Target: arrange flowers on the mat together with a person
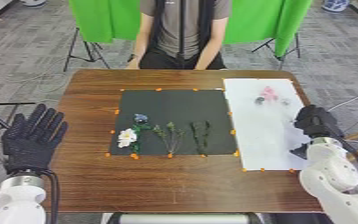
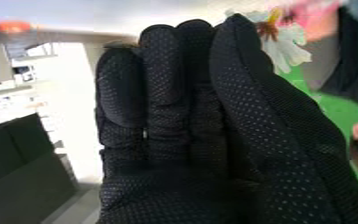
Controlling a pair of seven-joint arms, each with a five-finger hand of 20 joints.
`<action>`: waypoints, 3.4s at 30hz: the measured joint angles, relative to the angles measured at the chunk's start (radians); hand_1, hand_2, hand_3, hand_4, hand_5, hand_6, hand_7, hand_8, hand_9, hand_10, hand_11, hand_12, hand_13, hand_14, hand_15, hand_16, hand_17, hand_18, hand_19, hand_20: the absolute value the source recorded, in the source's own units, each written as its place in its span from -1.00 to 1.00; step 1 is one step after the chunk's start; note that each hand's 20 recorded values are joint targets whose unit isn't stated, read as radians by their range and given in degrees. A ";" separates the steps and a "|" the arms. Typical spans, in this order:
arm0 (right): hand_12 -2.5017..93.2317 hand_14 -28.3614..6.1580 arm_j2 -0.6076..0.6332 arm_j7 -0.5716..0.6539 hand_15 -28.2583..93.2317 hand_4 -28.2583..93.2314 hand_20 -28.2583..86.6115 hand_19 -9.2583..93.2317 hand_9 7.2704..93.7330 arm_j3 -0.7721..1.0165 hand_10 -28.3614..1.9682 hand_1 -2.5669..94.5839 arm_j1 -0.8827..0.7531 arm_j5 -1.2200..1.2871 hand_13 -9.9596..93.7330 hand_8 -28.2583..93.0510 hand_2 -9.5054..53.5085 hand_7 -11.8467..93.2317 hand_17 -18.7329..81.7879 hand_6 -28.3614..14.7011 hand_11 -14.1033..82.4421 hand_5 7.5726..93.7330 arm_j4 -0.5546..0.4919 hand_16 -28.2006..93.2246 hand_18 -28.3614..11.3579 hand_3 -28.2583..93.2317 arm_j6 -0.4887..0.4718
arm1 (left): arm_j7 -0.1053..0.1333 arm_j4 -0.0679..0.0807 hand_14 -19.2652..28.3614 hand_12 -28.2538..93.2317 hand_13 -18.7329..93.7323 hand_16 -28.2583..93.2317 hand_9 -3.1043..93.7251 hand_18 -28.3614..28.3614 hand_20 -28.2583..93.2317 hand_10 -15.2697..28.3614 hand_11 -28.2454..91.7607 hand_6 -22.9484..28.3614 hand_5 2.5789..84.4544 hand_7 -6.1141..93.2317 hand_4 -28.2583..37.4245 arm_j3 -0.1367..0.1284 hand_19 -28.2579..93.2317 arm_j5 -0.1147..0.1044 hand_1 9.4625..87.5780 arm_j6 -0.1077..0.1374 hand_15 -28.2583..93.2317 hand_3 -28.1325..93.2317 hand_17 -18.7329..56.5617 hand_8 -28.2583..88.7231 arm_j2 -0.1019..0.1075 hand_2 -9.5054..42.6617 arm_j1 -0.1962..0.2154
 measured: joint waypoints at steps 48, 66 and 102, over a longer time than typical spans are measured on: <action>-0.01 0.42 -0.221 -0.213 0.18 -1.00 0.17 0.57 0.69 -1.121 0.37 0.32 0.843 0.064 0.44 -0.57 -0.95 0.09 0.13 0.46 -0.46 0.35 0.129 0.25 -0.30 0.51 0.062 | -0.040 0.011 0.39 -0.41 -0.15 -0.69 -0.10 0.44 -0.37 0.39 -0.17 0.18 0.02 -0.48 -1.00 0.023 0.06 0.008 -0.46 0.000 -0.02 0.63 -0.62 -0.72 0.011 -0.08 -0.012; -0.20 0.42 -0.212 -0.214 0.12 -1.00 0.12 0.50 0.54 -1.077 0.34 0.27 0.795 0.028 0.35 -0.64 -1.00 -0.11 0.05 0.41 -0.55 0.25 0.100 0.21 -0.34 0.56 -0.029 | -0.027 0.007 0.39 -0.41 -0.14 -0.70 -0.10 0.44 -0.37 0.39 -0.17 0.18 0.03 -0.48 -1.00 0.017 0.06 -0.037 -0.46 0.004 -0.01 0.63 -0.62 -0.73 0.006 -0.07 0.001; -0.59 -0.31 -0.120 -0.457 -0.17 -0.95 -0.29 -0.07 -0.33 -0.134 -0.20 -0.46 0.231 0.829 -0.26 -0.66 -0.67 -0.56 -0.34 0.16 -0.62 -0.35 -0.302 -0.23 -0.40 0.59 -0.430 | -0.024 0.010 0.37 -0.41 -0.16 -0.68 -0.13 0.44 -0.37 0.36 -0.19 0.16 0.00 -0.51 -1.00 -0.005 0.03 -0.002 -0.48 -0.064 -0.04 0.63 -0.61 -0.72 -0.001 -0.08 0.017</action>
